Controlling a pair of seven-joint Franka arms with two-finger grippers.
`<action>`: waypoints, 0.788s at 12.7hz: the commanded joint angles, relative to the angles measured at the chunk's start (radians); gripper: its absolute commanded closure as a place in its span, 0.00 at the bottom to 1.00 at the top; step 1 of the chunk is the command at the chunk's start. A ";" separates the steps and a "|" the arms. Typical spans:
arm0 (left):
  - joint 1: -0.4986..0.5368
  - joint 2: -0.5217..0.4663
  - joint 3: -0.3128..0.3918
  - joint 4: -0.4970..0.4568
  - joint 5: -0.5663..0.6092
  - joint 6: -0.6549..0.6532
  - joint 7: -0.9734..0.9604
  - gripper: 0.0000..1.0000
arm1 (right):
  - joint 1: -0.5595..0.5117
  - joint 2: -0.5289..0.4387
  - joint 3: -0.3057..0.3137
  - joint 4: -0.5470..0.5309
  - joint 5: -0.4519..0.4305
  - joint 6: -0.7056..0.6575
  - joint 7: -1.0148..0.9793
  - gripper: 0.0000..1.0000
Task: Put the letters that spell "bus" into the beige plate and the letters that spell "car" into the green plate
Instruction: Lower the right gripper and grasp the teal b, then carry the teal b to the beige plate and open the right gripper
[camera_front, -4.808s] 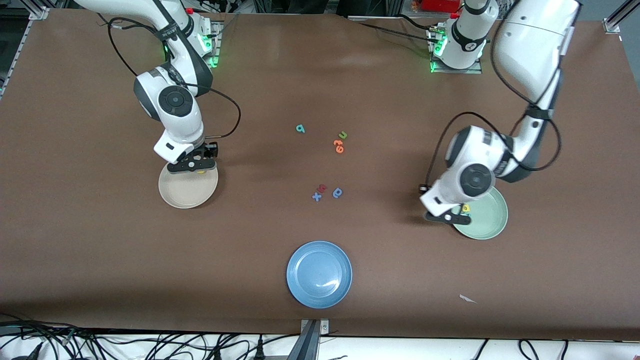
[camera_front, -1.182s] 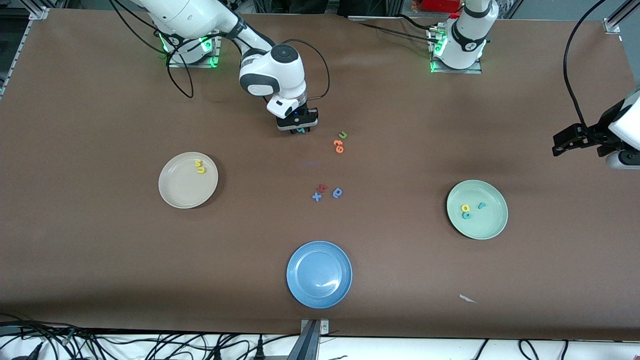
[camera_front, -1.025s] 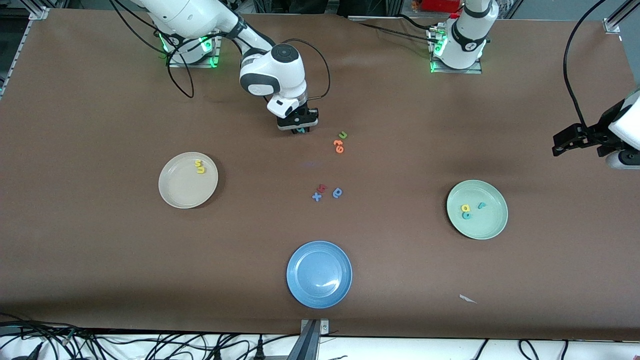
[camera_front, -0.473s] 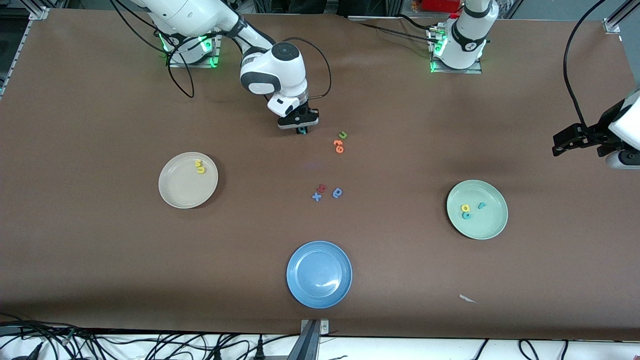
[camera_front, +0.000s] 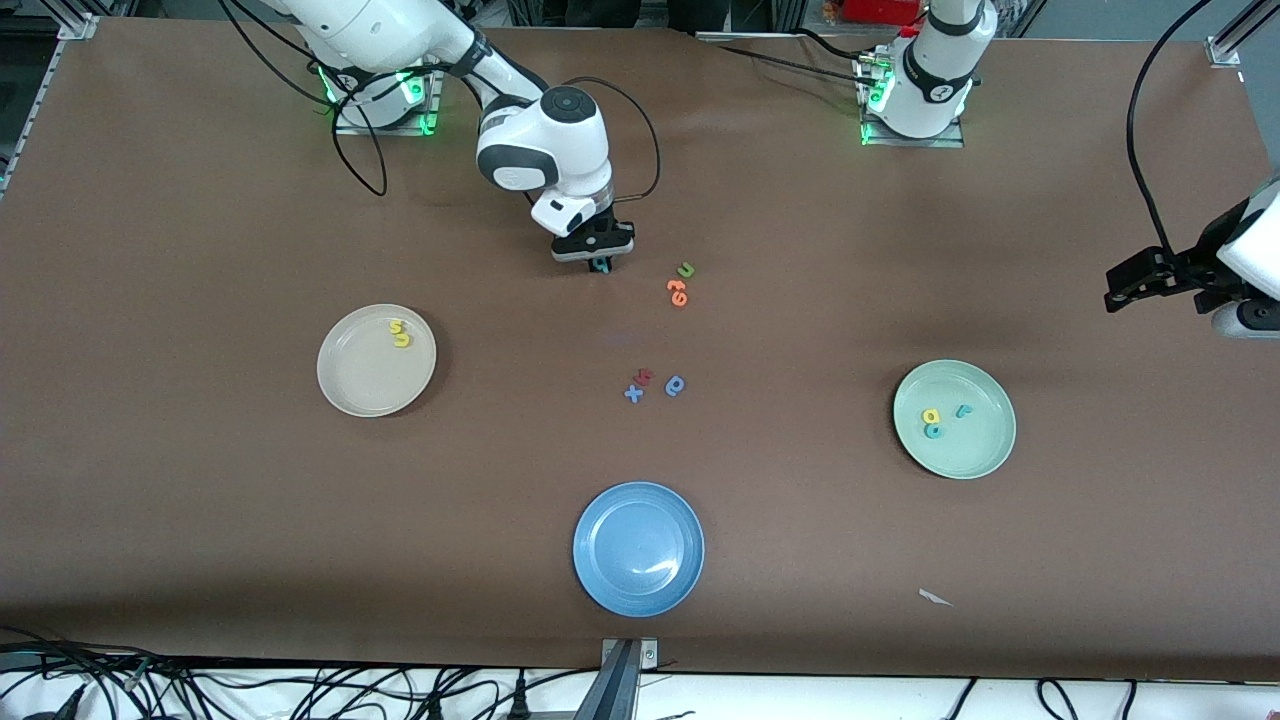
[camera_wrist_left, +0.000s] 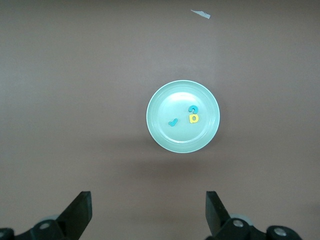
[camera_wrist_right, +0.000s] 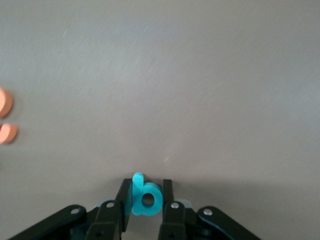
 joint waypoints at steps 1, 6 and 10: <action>0.004 -0.019 -0.001 -0.014 -0.026 0.006 0.009 0.00 | -0.086 -0.124 0.005 -0.091 0.005 -0.015 -0.122 0.96; 0.004 -0.019 -0.001 -0.014 -0.026 0.006 0.009 0.00 | -0.301 -0.242 0.000 -0.163 0.025 -0.108 -0.567 0.95; 0.004 -0.019 -0.003 -0.014 -0.026 0.004 0.009 0.00 | -0.338 -0.333 -0.079 -0.134 0.247 -0.208 -1.011 0.95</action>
